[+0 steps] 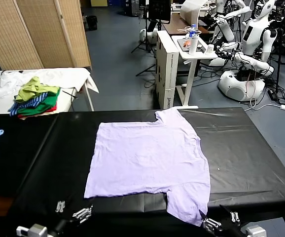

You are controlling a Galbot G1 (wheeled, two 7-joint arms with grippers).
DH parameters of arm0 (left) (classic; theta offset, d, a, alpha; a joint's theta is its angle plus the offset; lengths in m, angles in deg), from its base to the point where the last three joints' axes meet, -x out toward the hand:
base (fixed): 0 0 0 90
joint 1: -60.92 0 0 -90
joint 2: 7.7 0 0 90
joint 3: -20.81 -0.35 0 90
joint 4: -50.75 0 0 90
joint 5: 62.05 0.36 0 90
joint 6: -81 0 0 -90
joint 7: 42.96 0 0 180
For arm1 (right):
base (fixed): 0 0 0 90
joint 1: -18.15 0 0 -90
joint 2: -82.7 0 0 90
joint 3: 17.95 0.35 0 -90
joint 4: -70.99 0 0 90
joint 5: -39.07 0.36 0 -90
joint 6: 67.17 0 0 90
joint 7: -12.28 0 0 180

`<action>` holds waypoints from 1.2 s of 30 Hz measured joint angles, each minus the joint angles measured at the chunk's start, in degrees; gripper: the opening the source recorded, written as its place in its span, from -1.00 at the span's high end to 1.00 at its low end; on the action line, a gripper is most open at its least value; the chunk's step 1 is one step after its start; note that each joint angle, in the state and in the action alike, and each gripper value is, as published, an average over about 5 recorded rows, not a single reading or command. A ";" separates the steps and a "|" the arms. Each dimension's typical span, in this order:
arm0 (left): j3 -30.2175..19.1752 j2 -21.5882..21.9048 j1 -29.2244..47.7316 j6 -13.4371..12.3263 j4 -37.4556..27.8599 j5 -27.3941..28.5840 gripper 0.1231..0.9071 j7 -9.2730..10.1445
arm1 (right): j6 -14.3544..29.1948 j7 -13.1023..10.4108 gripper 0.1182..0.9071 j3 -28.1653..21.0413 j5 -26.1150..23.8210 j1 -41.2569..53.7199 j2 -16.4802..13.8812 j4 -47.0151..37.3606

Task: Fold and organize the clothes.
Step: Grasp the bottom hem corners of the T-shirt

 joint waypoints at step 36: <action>-1.74 -2.44 0.08 -0.17 -1.21 -0.39 0.94 0.31 | -0.24 -0.97 0.95 -1.78 -2.32 -1.12 1.58 0.87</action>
